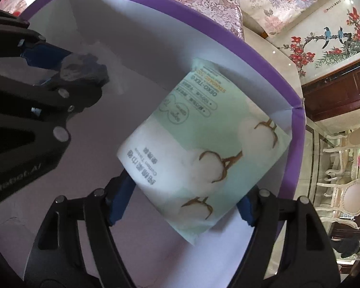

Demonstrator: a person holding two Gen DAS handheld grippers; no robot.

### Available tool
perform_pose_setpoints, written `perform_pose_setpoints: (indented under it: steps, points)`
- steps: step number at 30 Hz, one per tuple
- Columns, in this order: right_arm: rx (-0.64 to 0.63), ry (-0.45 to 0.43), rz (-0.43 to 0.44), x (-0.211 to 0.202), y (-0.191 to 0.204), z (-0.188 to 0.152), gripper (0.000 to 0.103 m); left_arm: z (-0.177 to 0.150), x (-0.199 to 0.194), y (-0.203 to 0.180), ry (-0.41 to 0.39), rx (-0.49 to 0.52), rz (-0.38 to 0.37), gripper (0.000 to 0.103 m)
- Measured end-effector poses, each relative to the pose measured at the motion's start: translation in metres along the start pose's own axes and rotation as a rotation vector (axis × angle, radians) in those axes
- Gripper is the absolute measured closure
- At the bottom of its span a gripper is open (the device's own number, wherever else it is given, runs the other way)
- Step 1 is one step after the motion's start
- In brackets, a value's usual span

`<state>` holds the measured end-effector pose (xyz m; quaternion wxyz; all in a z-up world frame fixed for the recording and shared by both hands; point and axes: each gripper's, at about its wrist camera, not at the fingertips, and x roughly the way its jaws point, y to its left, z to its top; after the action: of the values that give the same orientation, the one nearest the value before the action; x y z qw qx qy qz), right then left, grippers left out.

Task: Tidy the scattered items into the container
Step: 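Open both tools to drop the sponge and cotton pads into the box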

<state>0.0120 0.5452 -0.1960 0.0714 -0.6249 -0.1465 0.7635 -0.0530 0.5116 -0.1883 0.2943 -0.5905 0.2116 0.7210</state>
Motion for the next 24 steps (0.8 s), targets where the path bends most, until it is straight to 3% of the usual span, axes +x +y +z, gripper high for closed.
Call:
perform_pose_setpoints:
  steps: [6,8,12,18,20,24]
  points:
    - [-0.051,0.009,0.003,-0.002,-0.002,-0.006,0.021,-0.001,-0.002,-0.004,-0.007,0.023,-0.047,0.055]
    - [-0.066,0.007,0.001,-0.006,-0.003,-0.009,0.018,-0.002,-0.004,-0.007,-0.01,0.034,-0.075,0.041]
    - [-0.088,-0.001,-0.007,-0.015,-0.004,-0.015,0.017,-0.006,-0.012,-0.011,-0.044,0.049,-0.1,0.034]
    - [-0.071,-0.052,-0.008,-0.035,-0.015,-0.021,0.016,-0.011,-0.031,-0.015,-0.105,0.061,-0.143,0.015]
    - [-0.049,-0.07,0.008,-0.041,-0.019,-0.021,0.016,-0.014,-0.04,-0.015,-0.136,0.073,-0.135,0.0]
    - [0.002,-0.109,0.03,-0.058,-0.025,-0.02,0.016,-0.016,-0.054,-0.001,-0.169,0.036,-0.16,0.0]
